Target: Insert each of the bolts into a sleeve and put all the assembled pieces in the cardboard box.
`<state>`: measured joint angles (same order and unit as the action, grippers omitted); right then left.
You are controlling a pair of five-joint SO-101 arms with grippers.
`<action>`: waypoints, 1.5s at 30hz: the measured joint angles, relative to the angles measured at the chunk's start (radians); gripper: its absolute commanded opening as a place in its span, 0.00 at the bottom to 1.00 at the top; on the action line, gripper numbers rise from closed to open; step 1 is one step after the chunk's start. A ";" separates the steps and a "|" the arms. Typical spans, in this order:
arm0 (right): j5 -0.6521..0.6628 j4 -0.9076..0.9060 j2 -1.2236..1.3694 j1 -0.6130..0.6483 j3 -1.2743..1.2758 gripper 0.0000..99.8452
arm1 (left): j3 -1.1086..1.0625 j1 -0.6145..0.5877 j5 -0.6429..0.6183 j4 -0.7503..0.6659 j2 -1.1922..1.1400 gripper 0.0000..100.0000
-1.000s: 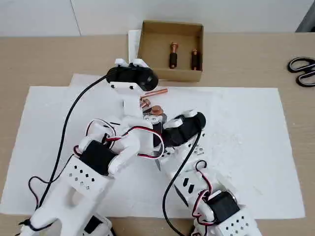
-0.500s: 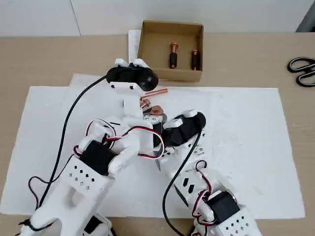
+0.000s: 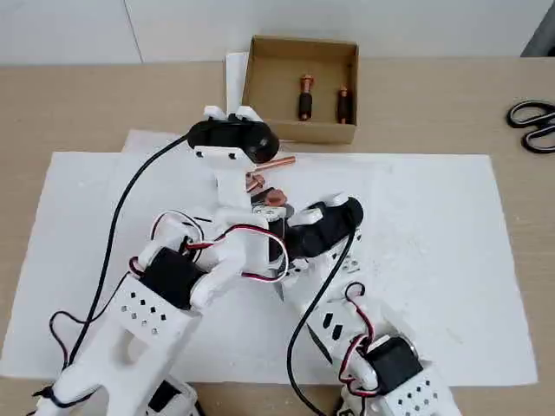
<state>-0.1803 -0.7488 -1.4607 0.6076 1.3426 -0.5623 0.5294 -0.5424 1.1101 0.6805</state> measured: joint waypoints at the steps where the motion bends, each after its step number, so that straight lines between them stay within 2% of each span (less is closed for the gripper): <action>1: 0.000 0.000 0.000 -0.002 0.002 0.00 | 0.000 0.000 0.000 0.008 0.000 0.10; 12: 0.000 0.000 0.000 -0.002 0.000 0.00 | 0.000 0.000 -0.006 0.015 0.000 0.11; 19: 0.000 0.000 0.000 0.002 0.003 0.00 | 0.020 0.000 -0.006 0.057 0.000 0.21; 28: 0.000 0.000 0.000 0.000 0.002 0.00 | 0.054 -0.002 -0.006 0.100 0.000 0.21; 34: 0.000 0.000 0.000 0.002 0.003 0.00 | 0.054 -0.077 0.003 0.109 0.000 0.21; 45: 0.000 0.000 0.000 -0.003 0.003 0.00 | 0.054 -0.229 0.152 0.164 0.000 0.21</action>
<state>-0.1803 -0.7488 -1.4607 0.6045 1.3456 -0.5086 0.3007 -0.3905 1.2743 0.6805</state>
